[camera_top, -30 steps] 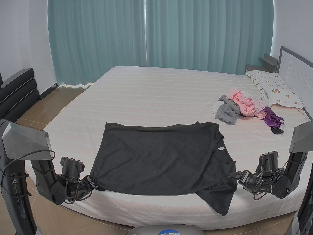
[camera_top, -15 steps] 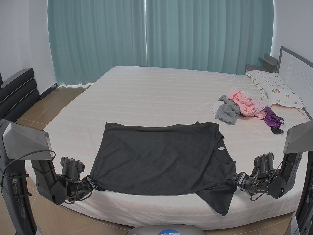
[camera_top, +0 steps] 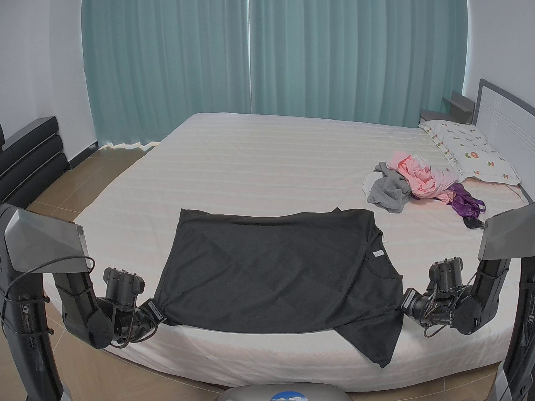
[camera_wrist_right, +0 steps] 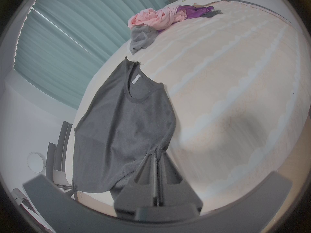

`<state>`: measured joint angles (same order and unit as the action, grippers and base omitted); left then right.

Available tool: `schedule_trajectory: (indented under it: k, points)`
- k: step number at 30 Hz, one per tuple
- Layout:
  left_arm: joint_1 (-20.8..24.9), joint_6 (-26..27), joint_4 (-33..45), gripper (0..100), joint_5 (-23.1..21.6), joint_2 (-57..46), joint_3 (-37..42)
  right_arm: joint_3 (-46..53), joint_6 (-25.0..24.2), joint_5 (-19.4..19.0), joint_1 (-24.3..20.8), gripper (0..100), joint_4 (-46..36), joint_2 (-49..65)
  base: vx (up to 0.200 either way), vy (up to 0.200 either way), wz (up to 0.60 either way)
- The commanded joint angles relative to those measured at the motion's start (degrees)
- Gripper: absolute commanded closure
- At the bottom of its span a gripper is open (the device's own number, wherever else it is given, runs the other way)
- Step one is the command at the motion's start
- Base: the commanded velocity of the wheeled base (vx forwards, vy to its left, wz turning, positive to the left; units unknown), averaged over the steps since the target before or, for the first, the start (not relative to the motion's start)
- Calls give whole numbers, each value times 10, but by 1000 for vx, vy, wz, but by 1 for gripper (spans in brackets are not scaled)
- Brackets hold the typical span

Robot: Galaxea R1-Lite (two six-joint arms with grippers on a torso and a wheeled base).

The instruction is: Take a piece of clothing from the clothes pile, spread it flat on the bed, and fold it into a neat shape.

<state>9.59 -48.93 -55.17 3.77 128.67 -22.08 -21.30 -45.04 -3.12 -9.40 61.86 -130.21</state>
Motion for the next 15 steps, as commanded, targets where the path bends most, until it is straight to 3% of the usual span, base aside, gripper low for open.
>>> schedule_trajectory:
  k: [1,15]
  points:
    - [-1,0,0,100,0,1,-3,-13,-1,0,3,100,-1,19,0,0,0]
    - [-14,0,0,100,4,-11,-12,-70,0,0,13,100,-3,19,0,0,0]
